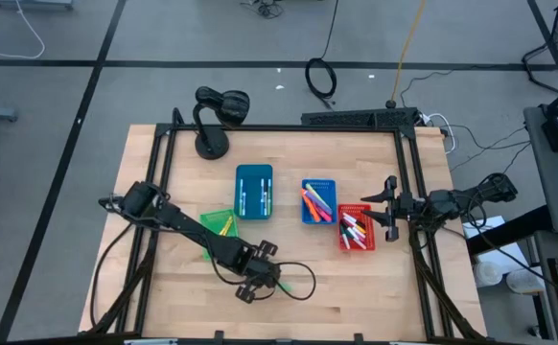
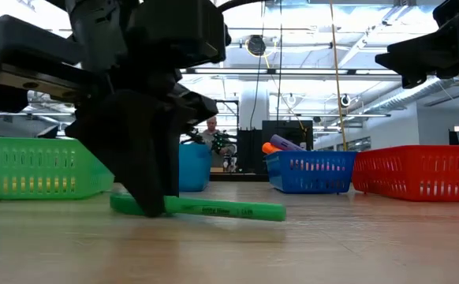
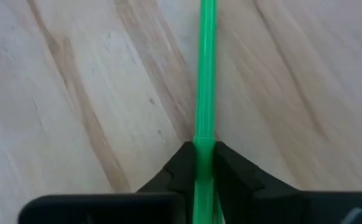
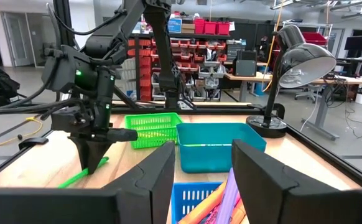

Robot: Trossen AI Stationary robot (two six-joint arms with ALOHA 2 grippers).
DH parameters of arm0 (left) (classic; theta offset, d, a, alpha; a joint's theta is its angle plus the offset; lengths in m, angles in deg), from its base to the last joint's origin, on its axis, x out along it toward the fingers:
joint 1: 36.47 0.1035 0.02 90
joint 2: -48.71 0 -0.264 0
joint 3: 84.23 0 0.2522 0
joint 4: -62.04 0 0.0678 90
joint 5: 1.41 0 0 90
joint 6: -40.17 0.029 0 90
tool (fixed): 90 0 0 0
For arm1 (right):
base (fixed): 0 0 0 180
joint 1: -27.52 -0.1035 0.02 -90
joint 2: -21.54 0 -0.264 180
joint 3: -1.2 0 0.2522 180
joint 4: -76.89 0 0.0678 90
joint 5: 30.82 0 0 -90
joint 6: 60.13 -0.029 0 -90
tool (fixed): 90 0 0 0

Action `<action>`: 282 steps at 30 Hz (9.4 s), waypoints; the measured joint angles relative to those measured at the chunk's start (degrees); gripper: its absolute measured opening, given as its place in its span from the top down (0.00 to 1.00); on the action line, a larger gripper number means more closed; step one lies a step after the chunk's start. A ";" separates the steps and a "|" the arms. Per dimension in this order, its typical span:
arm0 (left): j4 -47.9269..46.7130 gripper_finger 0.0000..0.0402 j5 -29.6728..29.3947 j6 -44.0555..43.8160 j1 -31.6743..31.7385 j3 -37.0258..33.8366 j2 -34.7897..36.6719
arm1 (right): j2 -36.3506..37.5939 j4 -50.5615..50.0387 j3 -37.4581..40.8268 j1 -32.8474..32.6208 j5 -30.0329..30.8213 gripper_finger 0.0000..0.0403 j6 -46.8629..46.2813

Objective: Pick & Place Markers
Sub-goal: Put the green pen into the green bin, then return to Home Position

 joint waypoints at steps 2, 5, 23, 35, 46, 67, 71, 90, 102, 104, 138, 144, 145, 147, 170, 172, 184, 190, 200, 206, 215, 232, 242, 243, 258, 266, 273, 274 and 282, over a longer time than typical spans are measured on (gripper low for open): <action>2.10 0.85 -0.72 -0.36 0.06 -0.05 -0.01 | 0.00 0.00 0.00 0.02 0.00 0.64 -0.01; 4.85 0.86 -1.58 1.74 0.05 -0.32 0.92 | 0.00 -0.02 0.00 0.00 0.00 0.64 -0.01; -6.31 0.99 -23.23 -19.37 -3.93 -0.18 26.12 | 0.00 -0.44 0.07 0.02 0.02 0.64 0.00; 4.62 0.79 -8.13 -10.02 0.74 5.21 15.02 | 0.00 -0.35 0.07 0.01 0.02 0.64 -0.01; -13.68 0.38 -9.01 -0.15 2.06 35.00 -9.70 | -0.17 -0.02 0.04 0.00 0.01 0.64 -0.02; -4.97 0.52 0.56 2.65 6.80 36.62 -20.67 | -0.22 -0.05 0.04 0.00 0.02 0.64 -0.01; -3.20 0.56 3.96 1.24 7.47 36.64 -22.38 | -0.25 -0.07 0.04 0.00 0.03 0.64 -0.01; -6.41 0.94 7.82 -7.16 9.10 36.84 -23.56 | -0.61 -0.35 0.02 0.00 0.00 0.64 -0.02; -10.45 0.95 2.19 -6.44 7.87 36.21 -19.56 | -0.61 -0.38 0.02 0.00 0.00 0.64 -0.02; -11.74 0.95 0.16 -6.43 7.61 36.29 -17.63 | -0.61 -0.42 0.02 0.02 0.02 0.64 0.00; -59.06 0.95 -26.69 -68.11 -4.50 16.56 11.85 | -0.61 -0.14 0.02 0.00 0.02 0.64 -0.01; -45.94 0.96 -25.60 -77.93 -4.09 -0.03 22.66 | -0.61 0.00 0.02 0.00 0.02 0.64 -0.02; -43.23 0.96 -25.43 -79.36 -3.72 -2.61 23.96 | -0.61 -0.02 0.02 0.00 0.02 0.64 0.00; -37.66 0.96 -25.38 -81.31 -2.95 -7.98 26.17 | -0.61 -0.02 0.02 0.01 0.02 0.64 -0.02; -15.77 0.73 -21.11 -83.68 1.23 -24.90 28.33 | -0.61 0.00 0.02 0.00 0.02 0.64 -0.02; -15.82 0.70 -21.12 -81.51 1.23 -24.90 29.19 | -0.61 -0.02 0.02 0.02 0.02 0.64 0.00; -15.90 0.59 -21.67 -62.48 1.06 -15.77 48.68 | -0.61 -0.01 0.03 0.01 0.02 0.64 -0.01; -16.02 0.60 -21.59 -48.30 0.27 -11.42 56.74 | -0.61 -0.02 0.04 0.00 0.00 0.64 -0.01; -8.72 0.60 -22.88 -25.34 0.90 -10.50 65.81 | -0.59 0.00 0.04 0.00 0.01 0.64 -0.02; -7.51 0.60 -23.92 -12.45 0.92 -10.50 71.62 | -0.59 0.00 0.04 0.01 0.01 0.64 -0.01; -2.04 0.60 -22.36 -1.63 1.74 -18.17 80.54 | -0.61 -0.02 0.04 0.02 0.02 0.64 -0.02; 39.67 0.60 -17.01 1.46 2.40 -54.97 82.55 | -0.59 0.00 0.04 0.01 0.01 0.64 -0.01; 26.32 0.60 -6.18 0.86 14.88 -52.06 101.71 | -0.61 0.00 0.04 0.00 0.02 0.64 -0.02; 24.97 0.60 -4.69 0.86 16.35 -51.99 103.81 | -0.60 -0.02 0.04 0.01 0.02 0.64 0.00; 39.03 0.60 5.78 -1.76 24.05 -65.51 106.15 | -0.61 -0.02 0.04 0.02 0.00 0.64 0.00; 19.94 0.60 13.52 -3.21 29.58 -54.25 110.99 | -0.59 -0.02 0.04 0.02 -0.03 0.64 0.00; 35.26 0.60 15.45 -3.59 29.98 -66.48 110.22 | -0.59 -0.02 0.04 0.02 0.00 0.64 -0.02; 36.67 0.60 15.99 -3.62 30.14 -67.48 110.28 | -0.59 -0.02 0.04 0.00 0.02 0.64 -0.02; 36.40 0.60 15.77 -5.65 30.41 -71.96 110.11 | -0.59 -0.02 0.04 0.02 0.02 0.64 0.00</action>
